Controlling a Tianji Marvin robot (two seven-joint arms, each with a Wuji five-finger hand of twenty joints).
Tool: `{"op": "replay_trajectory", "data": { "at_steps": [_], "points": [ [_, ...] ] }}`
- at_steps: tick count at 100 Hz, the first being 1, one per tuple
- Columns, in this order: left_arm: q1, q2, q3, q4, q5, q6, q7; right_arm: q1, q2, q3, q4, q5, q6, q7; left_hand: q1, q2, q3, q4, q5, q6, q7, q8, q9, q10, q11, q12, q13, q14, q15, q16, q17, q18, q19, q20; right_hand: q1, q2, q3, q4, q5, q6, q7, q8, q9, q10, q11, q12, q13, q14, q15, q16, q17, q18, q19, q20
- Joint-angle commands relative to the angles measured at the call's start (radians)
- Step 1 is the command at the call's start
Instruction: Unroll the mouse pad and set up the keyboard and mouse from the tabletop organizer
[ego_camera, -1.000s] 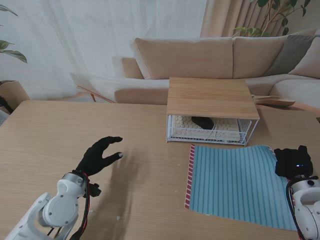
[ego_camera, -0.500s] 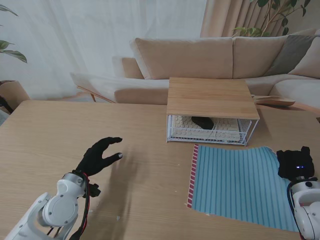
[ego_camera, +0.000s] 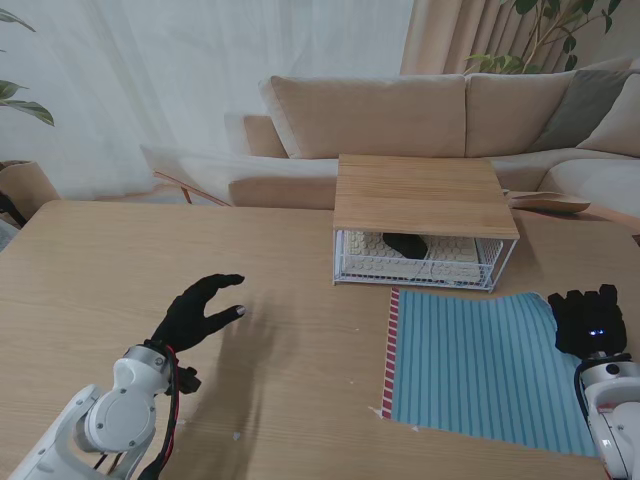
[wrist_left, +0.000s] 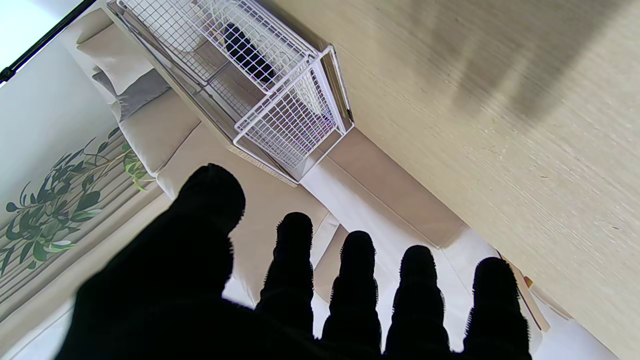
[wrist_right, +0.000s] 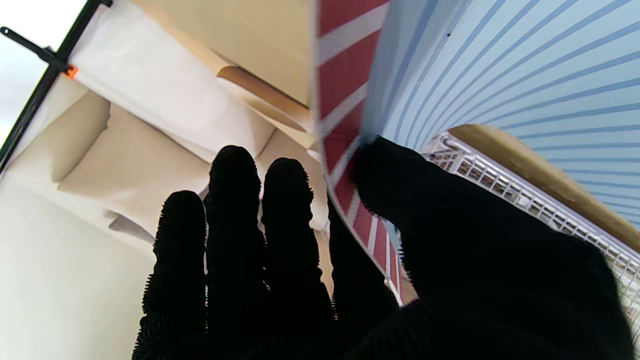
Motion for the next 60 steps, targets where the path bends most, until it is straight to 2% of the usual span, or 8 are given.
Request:
{"op": "replay_trajectory", "data": {
  "at_steps": [1,10,24,27,30,35,45,60],
  "points": [
    [0.001,-0.002,0.001,-0.002,-0.003,0.001,-0.014,0.002,-0.002,-0.002,0.000,-0.001,0.003,0.005,-0.012,0.010,-0.023,0.037,-0.023,-0.023,-0.009,-0.007,-0.028,-0.002,-0.016,-0.009,-0.031,-0.033,-0.022,0.008,-0.006,0.006,-0.041,0.022,-0.043,0.059,0.020,0.096,-0.063,0.036,-0.152,0.060,-0.126,-0.017,-0.056,-0.057,-0.078,-0.002,-0.062,-0.054,-0.051,-0.020,-0.026,-0.028],
    [0.000,-0.002,0.001,-0.001,-0.002,0.002,-0.014,0.014,-0.002,-0.010,0.013,0.009,-0.001,-0.013,-0.012,0.010,-0.024,0.037,-0.027,-0.021,-0.009,-0.007,-0.028,-0.002,-0.017,-0.009,-0.031,-0.034,-0.022,0.008,-0.005,0.006,-0.043,0.024,-0.100,0.068,-0.016,0.099,-0.217,0.063,-0.244,0.040,-0.307,-0.038,-0.144,-0.188,-0.218,-0.010,-0.187,-0.108,-0.128,-0.045,-0.071,-0.044],
    [0.000,-0.002,0.000,-0.001,-0.002,0.001,-0.012,0.020,-0.001,-0.014,0.013,0.010,-0.009,-0.021,-0.014,0.010,-0.025,0.037,-0.035,-0.018,-0.010,-0.007,-0.029,-0.003,-0.019,-0.011,-0.032,-0.035,-0.024,0.008,-0.005,0.006,-0.045,0.026,-0.205,0.090,-0.107,0.100,-0.447,0.110,-0.327,-0.033,-0.592,-0.050,-0.258,-0.285,-0.456,-0.051,-0.396,-0.208,-0.261,-0.087,-0.202,-0.092],
    [0.000,-0.002,0.000,0.000,-0.002,0.000,-0.011,0.022,-0.001,-0.013,0.013,0.011,-0.013,-0.026,-0.014,0.010,-0.025,0.037,-0.035,-0.018,-0.010,-0.007,-0.029,-0.003,-0.020,-0.011,-0.032,-0.035,-0.025,0.008,-0.005,0.006,-0.046,0.026,-0.222,0.096,-0.126,0.102,-0.474,0.113,-0.336,-0.052,-0.598,-0.052,-0.334,-0.326,-0.488,-0.060,-0.426,-0.226,-0.279,-0.093,-0.232,-0.099],
    [-0.001,-0.002,0.000,0.001,-0.002,0.000,-0.011,0.023,-0.001,-0.013,0.012,0.011,-0.017,-0.031,-0.015,0.010,-0.026,0.037,-0.037,-0.017,-0.010,-0.007,-0.029,-0.003,-0.021,-0.012,-0.032,-0.036,-0.025,0.007,-0.006,0.005,-0.047,0.027,-0.250,0.109,-0.152,0.103,-0.506,0.109,-0.343,-0.069,-0.596,-0.054,-0.449,-0.375,-0.526,-0.068,-0.460,-0.245,-0.301,-0.099,-0.267,-0.107],
    [-0.001,-0.003,0.001,0.001,-0.003,-0.001,-0.010,0.025,-0.002,-0.012,0.008,0.017,-0.029,-0.038,-0.016,0.009,-0.026,0.037,-0.038,-0.014,-0.010,-0.007,-0.029,-0.003,-0.021,-0.012,-0.033,-0.036,-0.026,0.007,-0.006,0.004,-0.049,0.027,-0.265,0.120,-0.187,0.107,-0.527,0.097,-0.343,-0.085,-0.595,-0.057,-0.548,-0.409,-0.564,-0.080,-0.496,-0.267,-0.312,-0.102,-0.331,-0.122],
    [-0.002,-0.003,0.000,0.002,-0.004,-0.001,-0.009,0.029,-0.001,-0.012,-0.007,0.024,-0.065,-0.040,-0.016,0.009,-0.027,0.038,-0.040,-0.013,-0.009,-0.007,-0.030,-0.003,-0.026,-0.014,-0.034,-0.037,-0.030,0.006,-0.007,0.003,-0.053,0.027,-0.288,0.132,-0.228,0.110,-0.532,0.085,-0.344,-0.103,-0.595,-0.060,-0.618,-0.432,-0.578,-0.090,-0.543,-0.293,-0.320,-0.110,-0.404,-0.128],
    [-0.003,-0.005,-0.003,0.003,-0.007,-0.007,-0.002,0.043,-0.005,-0.027,-0.039,0.055,-0.129,-0.026,-0.019,0.011,-0.030,0.038,-0.043,-0.011,-0.009,-0.007,-0.031,-0.002,-0.034,-0.019,-0.038,-0.040,-0.039,0.004,-0.007,0.002,-0.061,0.028,-0.299,0.151,-0.272,0.114,-0.523,0.083,-0.347,-0.120,-0.593,-0.055,-0.627,-0.430,-0.575,-0.094,-0.562,-0.303,-0.313,-0.118,-0.468,-0.126]
  ]
}}
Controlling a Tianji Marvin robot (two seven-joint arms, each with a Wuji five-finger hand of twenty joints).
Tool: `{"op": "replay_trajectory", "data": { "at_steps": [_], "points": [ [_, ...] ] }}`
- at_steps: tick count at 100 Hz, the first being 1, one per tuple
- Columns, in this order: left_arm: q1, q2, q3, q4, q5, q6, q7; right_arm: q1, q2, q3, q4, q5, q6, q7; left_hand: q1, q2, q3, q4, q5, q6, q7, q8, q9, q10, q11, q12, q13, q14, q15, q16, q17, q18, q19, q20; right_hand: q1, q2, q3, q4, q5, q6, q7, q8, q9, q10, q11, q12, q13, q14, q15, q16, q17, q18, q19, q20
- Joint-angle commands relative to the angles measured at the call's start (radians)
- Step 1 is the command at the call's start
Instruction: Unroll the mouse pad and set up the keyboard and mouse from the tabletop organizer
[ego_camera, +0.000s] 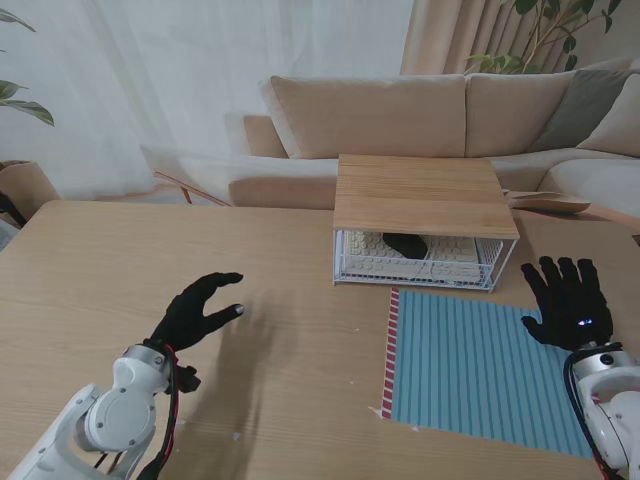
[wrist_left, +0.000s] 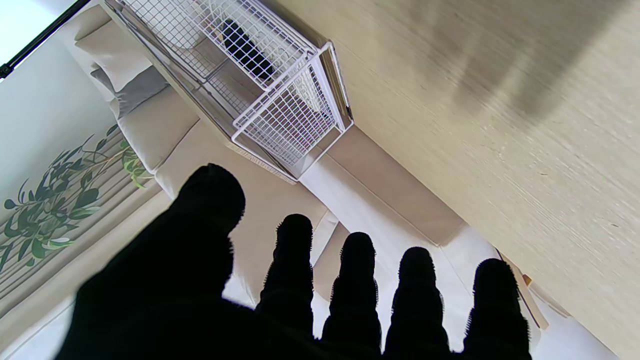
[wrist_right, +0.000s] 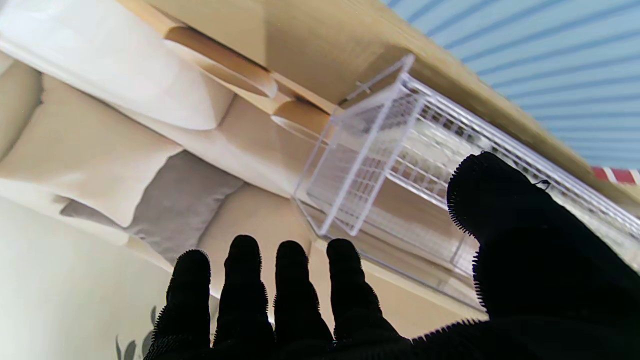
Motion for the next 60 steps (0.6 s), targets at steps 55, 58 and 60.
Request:
{"op": "replay_trajectory", "data": {
  "at_steps": [55,58,60],
  "points": [
    [-0.001,-0.009,-0.004,0.007,-0.032,-0.023,0.002,0.128,-0.033,-0.232,-0.123,0.209,-0.135,0.183,-0.035,0.034,-0.085,0.041,-0.052,0.012,-0.016,-0.012,-0.030,0.010,-0.063,-0.042,-0.041,-0.018,-0.056,0.008,-0.007,0.000,-0.073,0.045,0.009,0.066,-0.103,0.074,0.024,0.052,-0.016,-0.033,-0.027,0.009,0.144,0.061,0.014,0.001,0.009,0.006,0.058,0.010,-0.176,0.082],
    [-0.001,-0.009,-0.004,0.008,-0.032,-0.023,0.002,0.140,-0.033,-0.248,-0.123,0.215,-0.136,0.194,-0.035,0.033,-0.085,0.041,-0.052,0.012,-0.016,-0.012,-0.030,0.010,-0.064,-0.042,-0.040,-0.018,-0.057,0.008,-0.008,0.000,-0.074,0.046,0.010,0.064,-0.102,0.074,0.030,0.053,-0.013,-0.029,-0.027,0.010,0.166,0.070,0.020,0.003,0.015,0.009,0.065,0.010,-0.181,0.091],
    [-0.001,-0.009,-0.004,0.008,-0.032,-0.023,0.003,0.147,-0.033,-0.258,-0.123,0.219,-0.137,0.201,-0.035,0.033,-0.085,0.042,-0.052,0.012,-0.015,-0.012,-0.030,0.010,-0.065,-0.042,-0.040,-0.017,-0.057,0.009,-0.008,0.000,-0.075,0.046,0.010,0.062,-0.101,0.074,0.035,0.053,-0.010,-0.025,-0.029,0.010,0.187,0.077,0.024,0.003,0.020,0.012,0.070,0.010,-0.186,0.100]
  ]
}}
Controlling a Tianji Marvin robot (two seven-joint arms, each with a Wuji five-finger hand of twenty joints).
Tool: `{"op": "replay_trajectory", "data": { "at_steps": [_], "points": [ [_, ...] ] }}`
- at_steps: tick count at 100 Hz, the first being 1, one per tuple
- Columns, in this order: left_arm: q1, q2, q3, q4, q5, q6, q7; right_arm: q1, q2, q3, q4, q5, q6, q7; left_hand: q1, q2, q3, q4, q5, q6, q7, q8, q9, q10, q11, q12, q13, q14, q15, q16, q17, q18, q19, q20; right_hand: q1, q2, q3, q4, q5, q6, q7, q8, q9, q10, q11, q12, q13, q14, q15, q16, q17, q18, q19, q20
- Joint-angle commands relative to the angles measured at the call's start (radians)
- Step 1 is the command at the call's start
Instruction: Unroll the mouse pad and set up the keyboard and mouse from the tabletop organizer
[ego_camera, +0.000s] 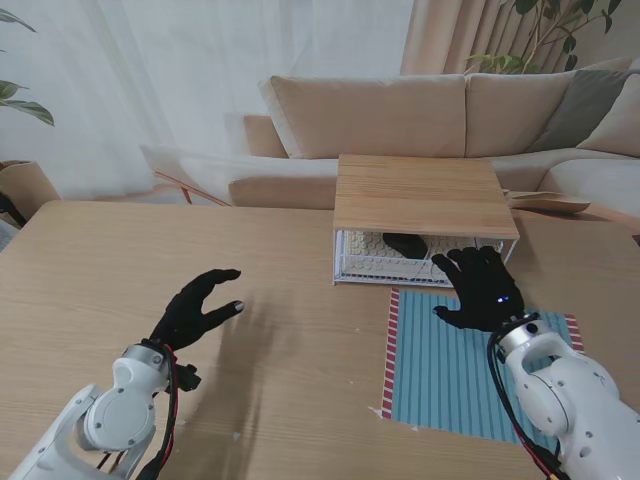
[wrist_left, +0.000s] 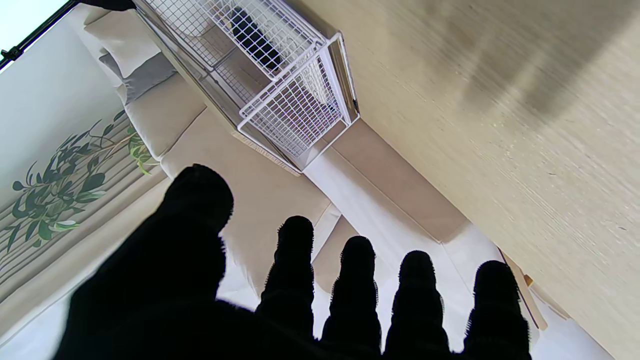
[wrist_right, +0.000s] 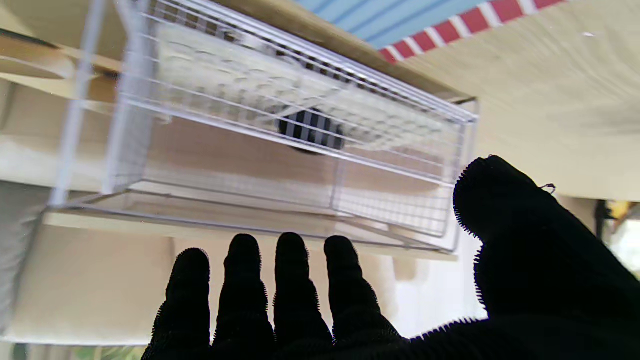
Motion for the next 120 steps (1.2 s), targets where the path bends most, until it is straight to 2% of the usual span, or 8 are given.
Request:
{"op": "replay_trajectory", "data": {
  "at_steps": [1,20,37,40,59,68,91,120],
  "points": [
    [0.000,-0.004,-0.001,-0.002,0.001,-0.001,-0.012,0.024,-0.021,-0.030,-0.018,-0.013,-0.011,0.012,-0.015,0.024,-0.026,0.041,-0.040,0.003,-0.014,-0.008,-0.024,0.009,-0.018,-0.017,-0.030,-0.017,-0.020,0.009,-0.007,0.000,-0.036,0.021,0.008,0.025,-0.014,0.042,0.008,0.041,0.003,0.002,-0.028,0.011,0.055,0.020,0.024,0.004,0.019,0.015,0.011,0.009,-0.042,0.034],
    [-0.003,-0.005,-0.008,0.001,0.002,-0.005,-0.006,0.117,-0.024,-0.136,0.019,0.037,0.005,0.051,-0.012,0.023,-0.024,0.042,-0.041,0.004,-0.012,-0.007,-0.024,0.012,-0.019,-0.018,-0.029,-0.018,-0.022,0.011,-0.007,-0.001,-0.038,0.026,0.019,0.004,0.015,0.039,0.052,0.047,0.035,0.049,-0.036,0.026,0.198,0.069,0.061,0.020,0.077,0.045,0.058,0.005,-0.024,0.083],
    [-0.005,-0.006,-0.012,0.005,0.005,-0.008,0.000,0.224,-0.028,-0.239,0.093,0.086,0.047,0.073,-0.010,0.020,-0.022,0.043,-0.043,0.006,-0.011,-0.007,-0.024,0.013,-0.019,-0.018,-0.028,-0.019,-0.022,0.013,-0.006,-0.002,-0.039,0.030,0.016,-0.010,0.054,0.034,0.070,0.062,0.039,0.064,-0.018,0.038,0.226,0.073,0.083,0.029,0.106,0.060,0.062,-0.010,0.057,0.088],
    [-0.006,-0.006,-0.013,0.006,0.005,-0.009,0.000,0.242,-0.029,-0.256,0.108,0.096,0.058,0.079,-0.010,0.020,-0.021,0.043,-0.043,0.007,-0.011,-0.007,-0.024,0.013,-0.019,-0.018,-0.029,-0.018,-0.022,0.013,-0.006,-0.002,-0.039,0.030,0.016,-0.013,0.063,0.031,0.075,0.063,0.036,0.073,-0.014,0.040,0.231,0.073,0.087,0.030,0.112,0.064,0.053,-0.012,0.117,0.031],
    [-0.012,-0.006,-0.020,0.015,0.002,-0.019,-0.001,0.336,-0.039,-0.346,0.205,0.161,0.132,0.088,-0.008,0.016,-0.017,0.043,-0.046,0.007,-0.011,-0.007,-0.024,0.014,-0.019,-0.018,-0.029,-0.019,-0.022,0.014,-0.005,-0.002,-0.040,0.034,0.031,-0.025,0.087,0.029,0.090,0.068,0.051,0.085,0.003,0.050,0.261,0.085,0.106,0.041,0.161,0.088,0.031,-0.024,0.251,0.007],
    [-0.014,-0.007,-0.024,0.020,-0.001,-0.020,0.001,0.362,-0.049,-0.373,0.237,0.213,0.167,0.082,-0.006,0.011,-0.014,0.044,-0.045,0.008,-0.010,-0.007,-0.024,0.015,-0.019,-0.018,-0.028,-0.018,-0.021,0.014,-0.005,-0.002,-0.040,0.035,0.041,-0.034,0.105,0.027,0.099,0.068,0.060,0.089,0.012,0.052,0.270,0.089,0.112,0.042,0.176,0.095,0.027,-0.027,0.290,-0.006],
    [-0.022,-0.009,-0.028,0.031,-0.010,-0.022,0.004,0.406,-0.065,-0.406,0.301,0.278,0.209,0.057,-0.007,0.008,-0.007,0.044,-0.046,0.008,-0.010,-0.007,-0.024,0.016,-0.018,-0.018,-0.028,-0.018,-0.021,0.014,-0.005,-0.002,-0.040,0.037,0.083,-0.044,0.156,0.023,0.134,0.060,0.096,0.102,0.039,0.050,0.298,0.101,0.129,0.042,0.202,0.108,0.028,-0.036,0.336,-0.033],
    [-0.024,-0.010,-0.023,0.030,-0.025,-0.015,0.002,0.464,-0.073,-0.459,0.373,0.323,0.237,0.061,-0.006,0.007,-0.003,0.043,-0.046,0.006,-0.009,-0.007,-0.024,0.015,-0.018,-0.018,-0.028,-0.017,-0.020,0.015,-0.004,-0.001,-0.038,0.039,0.089,-0.057,0.195,0.013,0.169,0.050,0.160,0.127,0.084,0.050,0.329,0.115,0.166,0.042,0.232,0.123,0.048,-0.032,0.391,-0.052]
  ]
}}
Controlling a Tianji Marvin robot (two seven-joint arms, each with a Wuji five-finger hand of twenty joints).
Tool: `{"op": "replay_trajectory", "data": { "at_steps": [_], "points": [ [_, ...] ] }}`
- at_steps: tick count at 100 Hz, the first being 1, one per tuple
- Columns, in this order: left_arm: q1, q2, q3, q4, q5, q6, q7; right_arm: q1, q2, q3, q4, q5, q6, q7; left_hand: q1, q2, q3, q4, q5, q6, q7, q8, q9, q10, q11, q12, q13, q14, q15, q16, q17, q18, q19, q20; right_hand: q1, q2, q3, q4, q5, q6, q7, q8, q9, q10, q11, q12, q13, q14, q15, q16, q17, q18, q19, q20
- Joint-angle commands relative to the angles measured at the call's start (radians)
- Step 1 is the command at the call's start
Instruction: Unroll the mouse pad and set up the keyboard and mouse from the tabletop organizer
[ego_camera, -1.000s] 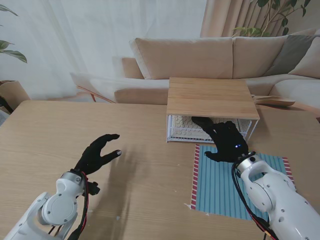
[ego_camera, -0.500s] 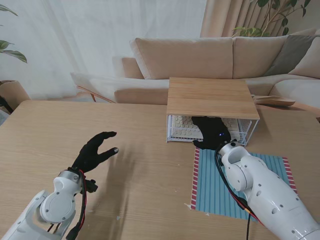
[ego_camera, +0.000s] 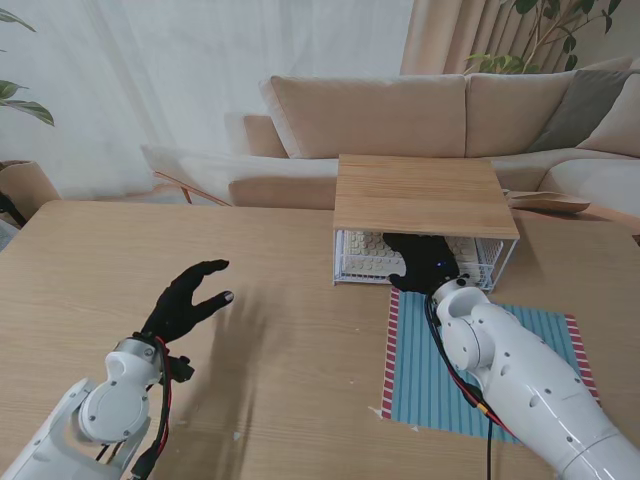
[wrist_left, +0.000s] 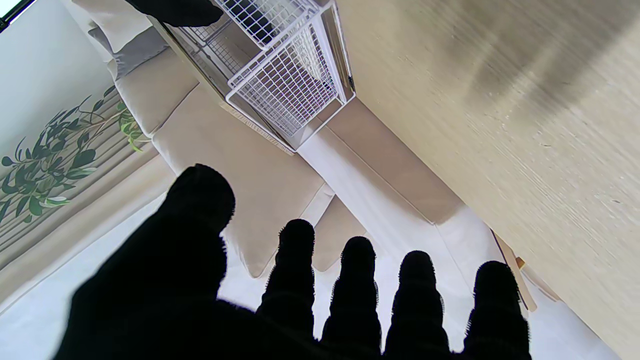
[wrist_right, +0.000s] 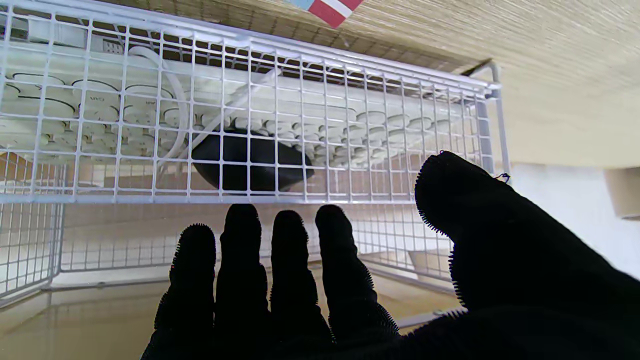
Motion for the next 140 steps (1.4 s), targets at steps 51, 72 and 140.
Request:
{"op": "replay_trajectory", "data": {
  "at_steps": [51,72,140],
  "points": [
    [-0.002,-0.006,0.000,0.003,-0.001,0.006,-0.008,0.103,-0.032,-0.127,0.111,0.082,0.054,0.020,-0.007,0.005,0.005,0.030,-0.022,-0.004,-0.009,-0.007,-0.024,0.014,-0.017,-0.009,-0.028,-0.017,-0.020,0.013,-0.005,-0.001,-0.024,0.027,0.068,-0.014,0.084,0.005,0.093,-0.016,0.112,0.068,0.134,0.027,0.130,0.065,0.146,0.028,0.184,0.095,0.084,0.008,0.202,0.024],
    [-0.002,-0.005,0.000,0.003,0.000,0.009,-0.010,0.123,-0.048,-0.160,0.135,0.119,0.089,0.002,-0.007,0.007,0.007,0.030,-0.021,-0.002,-0.009,-0.007,-0.024,0.015,-0.016,-0.008,-0.027,-0.017,-0.019,0.013,-0.005,0.000,-0.025,0.026,0.183,0.000,0.094,-0.064,0.149,-0.083,0.277,0.077,0.243,0.022,0.185,0.167,0.247,0.060,0.329,0.161,0.151,0.081,0.299,0.141],
    [-0.006,-0.007,0.000,0.006,-0.002,0.015,-0.005,0.113,-0.044,-0.182,0.122,0.099,0.108,0.011,-0.007,0.013,0.005,0.029,-0.014,0.005,-0.010,-0.008,-0.024,0.015,-0.018,-0.010,-0.029,-0.013,-0.020,0.014,-0.007,-0.001,-0.041,0.023,0.365,-0.117,0.199,-0.123,0.392,-0.194,0.492,0.040,0.567,0.060,0.249,0.259,0.533,0.082,0.552,0.246,0.362,0.156,0.473,0.310]
  ]
}}
